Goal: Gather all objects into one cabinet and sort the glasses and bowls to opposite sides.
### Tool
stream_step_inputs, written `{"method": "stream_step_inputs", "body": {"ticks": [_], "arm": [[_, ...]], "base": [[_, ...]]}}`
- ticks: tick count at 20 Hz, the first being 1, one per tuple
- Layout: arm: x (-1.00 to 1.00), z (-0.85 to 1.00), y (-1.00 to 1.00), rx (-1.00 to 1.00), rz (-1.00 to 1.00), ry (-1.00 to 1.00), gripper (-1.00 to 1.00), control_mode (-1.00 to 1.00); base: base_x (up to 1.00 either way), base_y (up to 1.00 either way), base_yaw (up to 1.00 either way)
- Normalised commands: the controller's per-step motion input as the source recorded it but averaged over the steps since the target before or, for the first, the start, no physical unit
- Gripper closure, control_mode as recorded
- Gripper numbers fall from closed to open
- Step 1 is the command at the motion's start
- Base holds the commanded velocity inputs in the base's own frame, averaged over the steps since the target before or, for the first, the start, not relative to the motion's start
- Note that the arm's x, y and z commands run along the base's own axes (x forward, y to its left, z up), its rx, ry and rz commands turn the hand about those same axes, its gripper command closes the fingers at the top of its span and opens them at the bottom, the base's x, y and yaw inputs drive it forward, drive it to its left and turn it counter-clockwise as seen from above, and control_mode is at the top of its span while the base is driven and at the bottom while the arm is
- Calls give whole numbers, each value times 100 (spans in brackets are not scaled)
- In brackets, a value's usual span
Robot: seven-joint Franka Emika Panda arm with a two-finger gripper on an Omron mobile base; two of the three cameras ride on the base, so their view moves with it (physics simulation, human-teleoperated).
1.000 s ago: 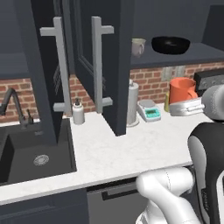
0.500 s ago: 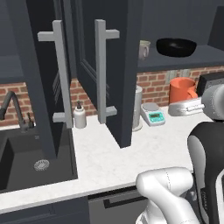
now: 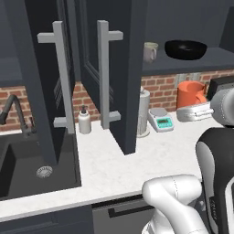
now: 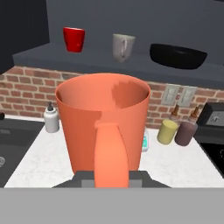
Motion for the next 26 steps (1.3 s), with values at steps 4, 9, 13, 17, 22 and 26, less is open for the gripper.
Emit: {"method": "stream_step_inputs", "body": {"ticks": [4, 9, 13, 17, 22, 26], "arm": [[0, 0, 0, 0, 0, 0, 100, 100], [0, 0, 0, 0, 0, 0, 100, 100], [0, 0, 0, 0, 0, 0, 100, 100], [0, 0, 0, 0, 0, 0, 100, 100], [0, 0, 0, 0, 0, 0, 100, 100], [0, 0, 0, 0, 0, 0, 100, 100]], "base": [[60, -42, 6], [71, -25, 5], [59, -36, 4], [48, -40, 2], [45, -42, 2], [11, -2, 0]]}}
